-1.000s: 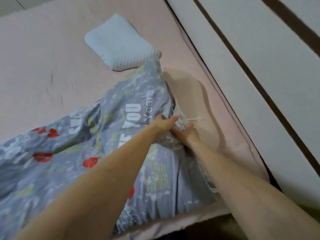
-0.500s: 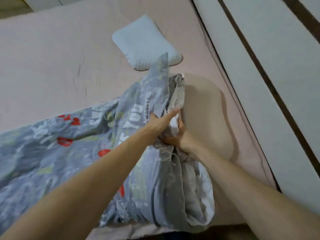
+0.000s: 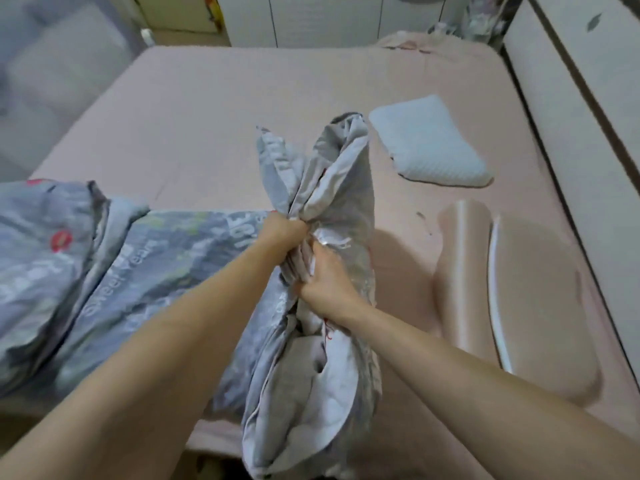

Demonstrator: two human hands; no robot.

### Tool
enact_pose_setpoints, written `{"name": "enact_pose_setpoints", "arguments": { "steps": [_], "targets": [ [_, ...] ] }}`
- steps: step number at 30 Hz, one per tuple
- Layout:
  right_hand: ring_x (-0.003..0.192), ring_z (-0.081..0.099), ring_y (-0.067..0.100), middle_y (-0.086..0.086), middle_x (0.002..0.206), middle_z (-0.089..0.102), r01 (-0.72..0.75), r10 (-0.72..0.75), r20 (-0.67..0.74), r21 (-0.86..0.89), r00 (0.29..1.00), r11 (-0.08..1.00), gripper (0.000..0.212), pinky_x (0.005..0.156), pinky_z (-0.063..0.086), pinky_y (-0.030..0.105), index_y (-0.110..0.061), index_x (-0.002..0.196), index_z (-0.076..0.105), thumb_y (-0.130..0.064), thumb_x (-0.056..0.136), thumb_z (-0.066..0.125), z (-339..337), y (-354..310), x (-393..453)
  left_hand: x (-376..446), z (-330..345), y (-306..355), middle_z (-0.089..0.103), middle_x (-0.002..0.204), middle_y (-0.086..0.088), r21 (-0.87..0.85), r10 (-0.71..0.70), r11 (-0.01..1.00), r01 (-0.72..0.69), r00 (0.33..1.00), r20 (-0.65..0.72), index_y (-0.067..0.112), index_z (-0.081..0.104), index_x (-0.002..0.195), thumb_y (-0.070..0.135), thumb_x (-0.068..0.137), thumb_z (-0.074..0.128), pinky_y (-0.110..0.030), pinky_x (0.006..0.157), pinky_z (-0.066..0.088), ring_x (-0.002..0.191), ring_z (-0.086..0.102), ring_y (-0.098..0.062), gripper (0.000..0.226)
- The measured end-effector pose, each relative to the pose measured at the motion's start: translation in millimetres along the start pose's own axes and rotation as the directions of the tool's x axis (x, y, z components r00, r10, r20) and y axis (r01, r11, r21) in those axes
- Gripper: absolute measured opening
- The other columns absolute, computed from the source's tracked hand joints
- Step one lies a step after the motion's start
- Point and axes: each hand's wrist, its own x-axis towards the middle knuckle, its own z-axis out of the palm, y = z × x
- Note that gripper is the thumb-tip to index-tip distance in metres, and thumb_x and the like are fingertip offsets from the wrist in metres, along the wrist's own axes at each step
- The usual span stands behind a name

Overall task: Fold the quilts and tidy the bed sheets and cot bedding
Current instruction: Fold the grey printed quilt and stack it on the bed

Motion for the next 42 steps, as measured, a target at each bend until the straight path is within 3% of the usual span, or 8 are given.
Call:
{"name": "enact_pose_setpoints", "arguments": {
  "steps": [10, 16, 19, 21, 23, 34, 38, 42],
  "targets": [
    [0.104, 0.057, 0.033, 0.012, 0.12, 0.062, -0.038, 0.0, -0.167, -0.221, 0.986, 0.975, 0.09, 0.082, 0.049, 0.042, -0.022, 0.154, 0.013, -0.003, 0.078, 0.057, 232.0, -138.4, 47.8, 69.7, -241.4, -92.5, 0.065, 0.081, -0.005, -0.077, 0.247, 0.968, -0.237, 0.953, 0.174, 0.008, 0.064, 0.102, 0.021, 0.089, 0.061, -0.02, 0.061, 0.051, 0.081, 0.064, -0.021, 0.018],
    [0.092, 0.06, 0.037, 0.014, 0.109, 0.066, -0.074, -0.036, -0.287, -0.362, 0.957, 0.929, 0.091, 0.065, 0.04, 0.033, -0.021, 0.154, 0.006, -0.009, 0.079, 0.057, 343.8, -166.8, 112.7, 141.2, -341.1, -129.1, 0.057, 0.13, -0.007, -0.116, 0.324, 0.946, -0.303, 0.897, 0.299, 0.018, 0.041, 0.142, 0.021, 0.087, 0.069, -0.033, 0.1, 0.045, 0.113, 0.057, -0.021, 0.062],
    [0.097, 0.06, 0.038, 0.019, 0.111, 0.062, -0.194, 0.224, -0.009, -0.53, 0.975, 0.825, 0.08, 0.07, 0.043, 0.037, -0.016, 0.152, 0.011, -0.01, 0.085, 0.054, 383.4, -127.9, 138.5, 174.5, -348.5, -184.4, 0.038, 0.149, -0.014, 0.104, 0.106, 0.987, -0.126, 0.978, 0.177, 0.011, -0.002, 0.154, 0.024, 0.088, 0.068, -0.03, 0.091, 0.04, 0.127, 0.046, -0.03, 0.096],
    [0.103, 0.058, 0.036, 0.022, 0.112, 0.059, -0.169, 0.366, 0.236, -0.587, 0.9, 0.792, 0.039, 0.078, 0.043, 0.037, -0.006, 0.124, 0.049, -0.015, 0.088, 0.056, 402.4, -103.0, 147.2, 193.0, -351.3, -229.5, 0.034, 0.15, -0.019, 0.158, -0.074, 0.986, 0.05, 0.986, 0.15, 0.002, -0.002, 0.152, 0.03, 0.093, 0.061, -0.04, 0.101, 0.04, 0.131, 0.042, -0.036, 0.09],
    [0.096, 0.057, 0.031, 0.021, 0.097, 0.058, -0.124, 0.33, 0.291, -0.552, 0.898, 0.824, 0.008, 0.076, 0.04, 0.036, -0.006, 0.086, 0.057, -0.014, 0.087, 0.055, 407.1, -92.1, 149.6, 201.3, -353.6, -256.9, 0.038, 0.147, -0.022, 0.117, -0.168, 0.982, 0.15, 0.973, 0.159, -0.002, 0.009, 0.15, 0.037, 0.095, 0.055, -0.047, 0.106, 0.039, 0.131, 0.042, -0.039, 0.081],
    [0.117, 0.049, 0.035, 0.015, 0.124, 0.057, -0.051, -0.065, -0.171, -0.599, 0.983, 0.799, 0.032, 0.102, 0.036, 0.042, -0.005, 0.118, 0.062, -0.011, 0.087, 0.057, 364.7, -60.1, 164.9, 240.7, -294.0, -253.7, 0.043, 0.147, -0.008, -0.132, -0.072, 0.985, 0.114, 0.956, 0.283, 0.006, 0.039, 0.142, 0.044, 0.083, 0.07, -0.028, 0.105, 0.035, 0.129, 0.044, -0.018, 0.077],
    [0.148, 0.011, 0.02, 0.006, 0.159, 0.019, -0.119, 0.076, -0.093, -0.706, 0.993, 0.698, 0.054, 0.12, 0.002, 0.038, -0.018, 0.148, 0.032, -0.037, 0.099, 0.042, 368.9, -34.4, 167.0, 240.8, -256.4, -274.1, 0.045, 0.144, -0.016, -0.071, -0.109, 0.988, 0.135, 0.951, 0.291, -0.001, 0.035, 0.143, 0.042, 0.084, 0.07, -0.037, 0.108, 0.038, 0.13, 0.045, -0.026, 0.081],
    [0.149, 0.005, 0.018, 0.004, 0.161, 0.014, -0.1, 0.034, -0.106, -0.724, 0.994, 0.683, 0.064, 0.12, -0.004, 0.04, -0.022, 0.151, 0.027, -0.056, 0.097, 0.025, 390.0, -24.5, 138.9, 242.9, -246.6, -288.5, 0.062, 0.114, -0.025, 0.063, 0.007, 0.998, -0.014, 0.993, 0.117, -0.007, 0.058, 0.113, 0.029, 0.097, 0.052, -0.031, 0.08, 0.045, 0.106, 0.059, -0.036, 0.04]
  ]
}}
